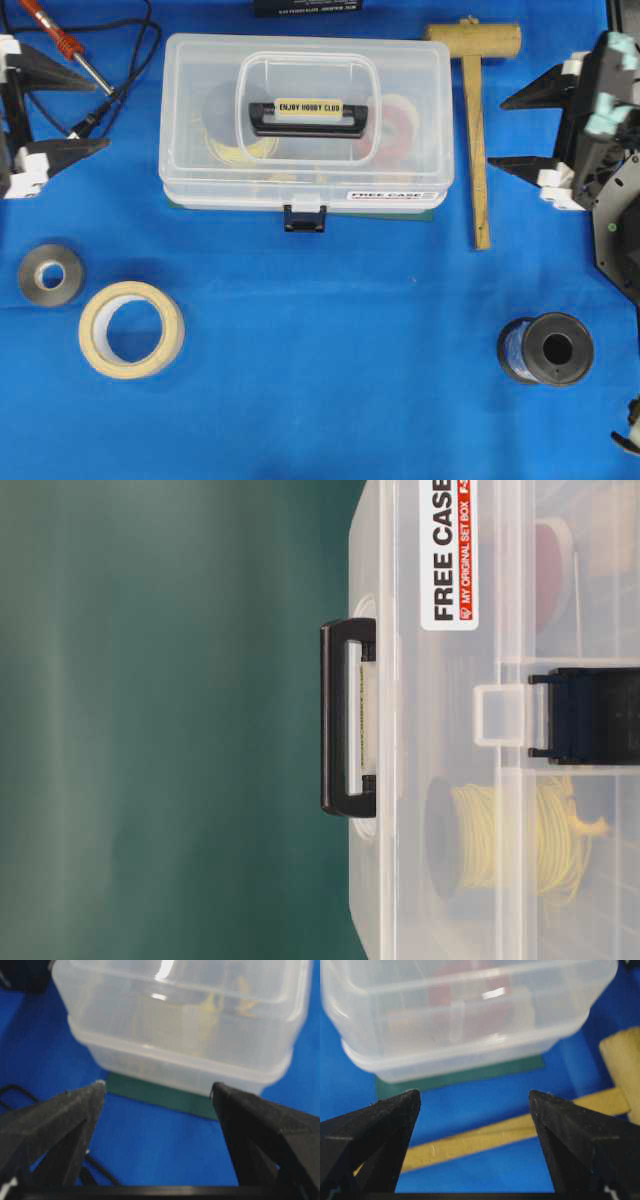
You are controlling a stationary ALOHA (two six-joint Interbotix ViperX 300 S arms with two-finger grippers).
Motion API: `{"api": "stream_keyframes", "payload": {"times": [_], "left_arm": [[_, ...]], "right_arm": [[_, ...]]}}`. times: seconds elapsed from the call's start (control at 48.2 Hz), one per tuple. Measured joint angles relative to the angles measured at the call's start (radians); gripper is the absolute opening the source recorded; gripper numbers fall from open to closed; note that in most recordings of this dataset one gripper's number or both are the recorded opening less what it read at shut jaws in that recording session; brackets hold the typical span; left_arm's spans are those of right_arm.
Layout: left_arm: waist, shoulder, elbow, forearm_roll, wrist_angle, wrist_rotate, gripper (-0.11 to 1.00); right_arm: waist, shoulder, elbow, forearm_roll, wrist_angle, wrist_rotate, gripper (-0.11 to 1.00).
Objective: Open the tool box with both arms.
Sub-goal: 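Move both grippers inward to the left and right ends of the box lid, then close both grippers on the lid edges at the box ends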
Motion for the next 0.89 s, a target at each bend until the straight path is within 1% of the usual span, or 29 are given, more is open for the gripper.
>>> {"api": "stream_keyframes", "payload": {"times": [0.208,0.436,0.602,0.893], "left_arm": [[0.005,0.123,0.002,0.000,-0.103,0.002,0.91],[0.005,0.224,-0.020,0.000,-0.175,0.002,0.91],[0.005,0.285,-0.052,0.000,-0.204,0.002,0.91],[-0.009,0.376,-0.098,0.000,-0.209,-0.005,0.91]], "right_arm": [[-0.008,0.112,-0.006,-0.008,-0.032,0.000,0.85],[-0.009,0.201,-0.032,-0.012,-0.127,0.000,0.85],[-0.008,0.258,-0.055,-0.014,-0.173,-0.005,0.85],[-0.008,0.319,-0.091,-0.017,-0.179,-0.009,0.85]]}}
